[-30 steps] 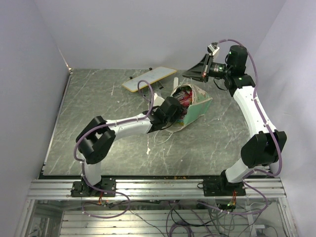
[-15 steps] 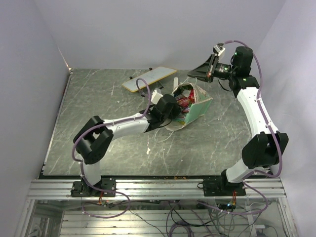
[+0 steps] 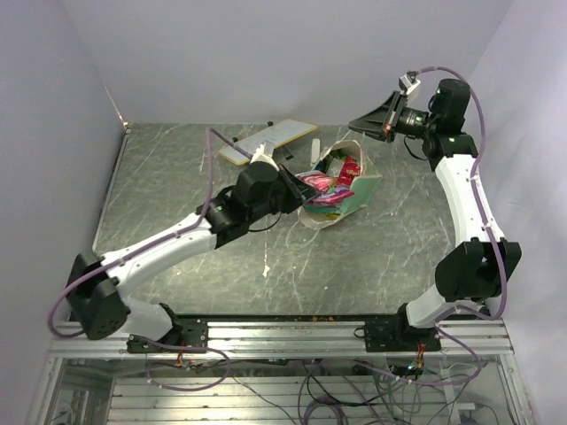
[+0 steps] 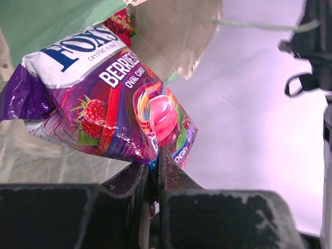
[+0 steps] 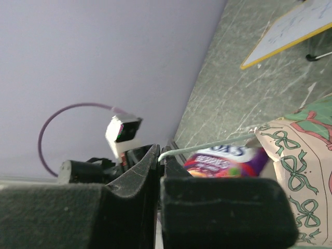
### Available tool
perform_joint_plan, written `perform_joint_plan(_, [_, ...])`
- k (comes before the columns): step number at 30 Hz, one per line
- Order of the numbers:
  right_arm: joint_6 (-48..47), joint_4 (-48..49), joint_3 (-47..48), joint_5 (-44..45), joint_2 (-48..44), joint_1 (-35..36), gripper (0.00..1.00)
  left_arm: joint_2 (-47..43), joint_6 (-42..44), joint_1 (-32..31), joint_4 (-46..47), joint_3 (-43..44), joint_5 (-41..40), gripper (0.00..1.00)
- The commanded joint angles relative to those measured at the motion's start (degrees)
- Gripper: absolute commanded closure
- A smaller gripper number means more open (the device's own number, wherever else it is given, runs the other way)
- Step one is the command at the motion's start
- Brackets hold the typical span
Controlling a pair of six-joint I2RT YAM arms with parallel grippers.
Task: Take the snacks out of the paper bag
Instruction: Take out the snack from the paper bag, then place the snack at the center of the board.
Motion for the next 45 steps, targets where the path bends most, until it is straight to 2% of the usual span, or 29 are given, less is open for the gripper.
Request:
perform_joint_plan(1, [-3.9, -4.2, 5.3, 2.1, -3.1, -2.7, 1.00, -8.0, 11.4, 0.5, -8.2, 2.1, 5.5, 0.93])
perform_joint_plan(6, [-7.6, -10.0, 8.5, 4.4, -4.8, -5.3, 1.00, -14.8, 20.6, 0.7, -15.4, 5.4, 6.3, 0.93])
perform_joint_plan(11, [-12.0, -15.4, 10.1, 4.6, -5.8, -5.5, 1.00, -18.8, 30.1, 1.3, -21.6, 8.0, 3.8, 0.93])
perform_joint_plan(16, [-14.8, -18.4, 6.9, 5.5, -8.5, -3.8, 1.00, -20.1, 38.4, 2.8, -29.6, 11.7, -0.1, 0.93])
perform_joint_plan(20, [-14.8, -18.8, 4.8, 7.7, -9.8, -0.2, 1.00, -19.4, 40.7, 7.3, -35.9, 12.1, -2.6, 0.93])
perform_joint_plan(23, [-13.9, -18.6, 4.3, 9.0, -10.5, 1.1, 1.00, -17.3, 41.2, 13.0, -37.2, 9.3, 1.3, 0.93])
perform_joint_plan(25, [-12.6, -17.5, 4.2, 9.4, -10.8, 1.6, 1.00, -15.1, 42.1, 15.9, -36.1, 7.6, 4.9, 0.93])
perform_joint_plan(30, [-9.3, -14.2, 2.6, 9.4, -11.0, 3.8, 1.00, -9.0, 44.3, 19.8, -30.6, 4.6, 8.4, 0.93])
perform_joint_plan(36, [-12.6, -18.5, 2.1, 9.9, -10.6, 4.1, 1.00, -2.8, 47.0, 23.1, -26.7, 4.2, 12.3, 0.93])
perform_joint_plan(45, [-15.8, -23.4, 0.1, 10.0, -11.2, 4.2, 1.00, -2.6, 54.2, 27.4, -18.1, 2.2, 22.5, 0.93])
